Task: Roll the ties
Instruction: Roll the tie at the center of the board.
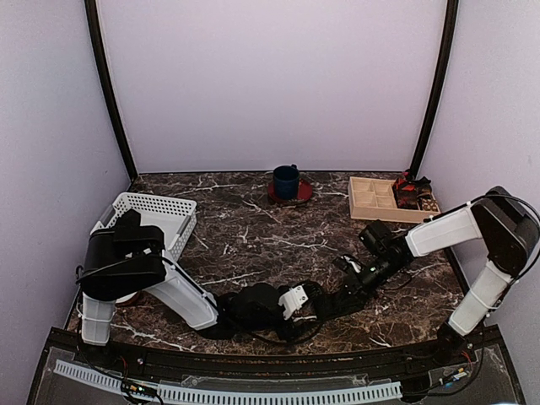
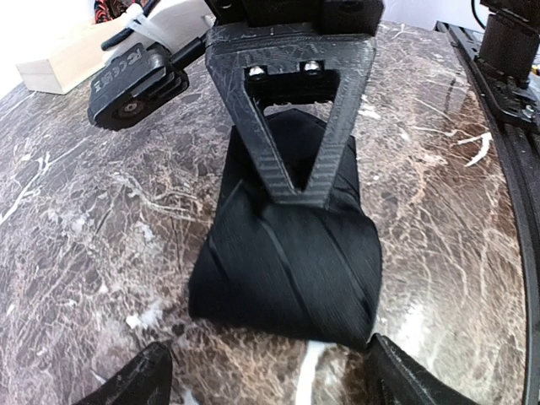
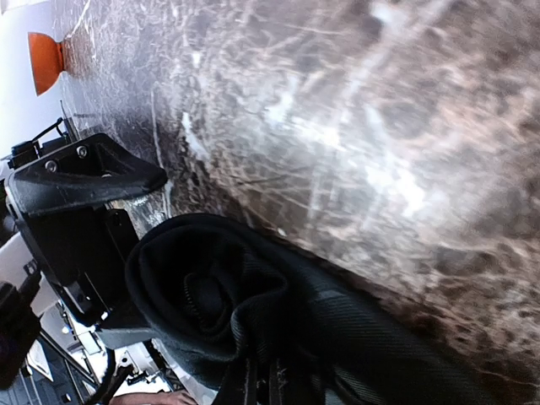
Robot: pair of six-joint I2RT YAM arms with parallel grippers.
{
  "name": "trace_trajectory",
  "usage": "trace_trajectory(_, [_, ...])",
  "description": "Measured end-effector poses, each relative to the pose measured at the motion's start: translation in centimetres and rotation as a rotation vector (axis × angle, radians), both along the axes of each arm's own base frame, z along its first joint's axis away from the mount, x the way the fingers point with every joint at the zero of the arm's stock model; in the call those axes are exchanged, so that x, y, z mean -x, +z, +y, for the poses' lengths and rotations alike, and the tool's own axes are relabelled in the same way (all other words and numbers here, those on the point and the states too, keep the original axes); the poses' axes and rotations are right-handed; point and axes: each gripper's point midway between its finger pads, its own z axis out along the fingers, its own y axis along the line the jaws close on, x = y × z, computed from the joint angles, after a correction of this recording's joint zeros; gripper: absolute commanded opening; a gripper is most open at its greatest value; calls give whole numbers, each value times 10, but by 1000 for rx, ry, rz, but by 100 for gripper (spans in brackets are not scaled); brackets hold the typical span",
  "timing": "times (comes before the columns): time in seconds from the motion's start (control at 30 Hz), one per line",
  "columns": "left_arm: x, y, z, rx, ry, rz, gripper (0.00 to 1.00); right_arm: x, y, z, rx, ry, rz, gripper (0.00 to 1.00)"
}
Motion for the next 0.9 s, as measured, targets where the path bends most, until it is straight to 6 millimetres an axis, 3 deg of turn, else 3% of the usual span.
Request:
trace_trajectory(0.37, [11,-1,2,54,-46,31,88,-2,-4,2,-25,0,49,0])
trace_trajectory(0.5, [5,-1,0,81,-45,25,88,-2,-3,7,-56,22,69,0])
trace_trajectory(0.73, [2,-2,4,96,-72,18,84,-1,-3,25,-98,90,98,0])
trace_trajectory(0.9, [5,-2,6,101,-91,18,72,2,-3,43,-99,148,93,0])
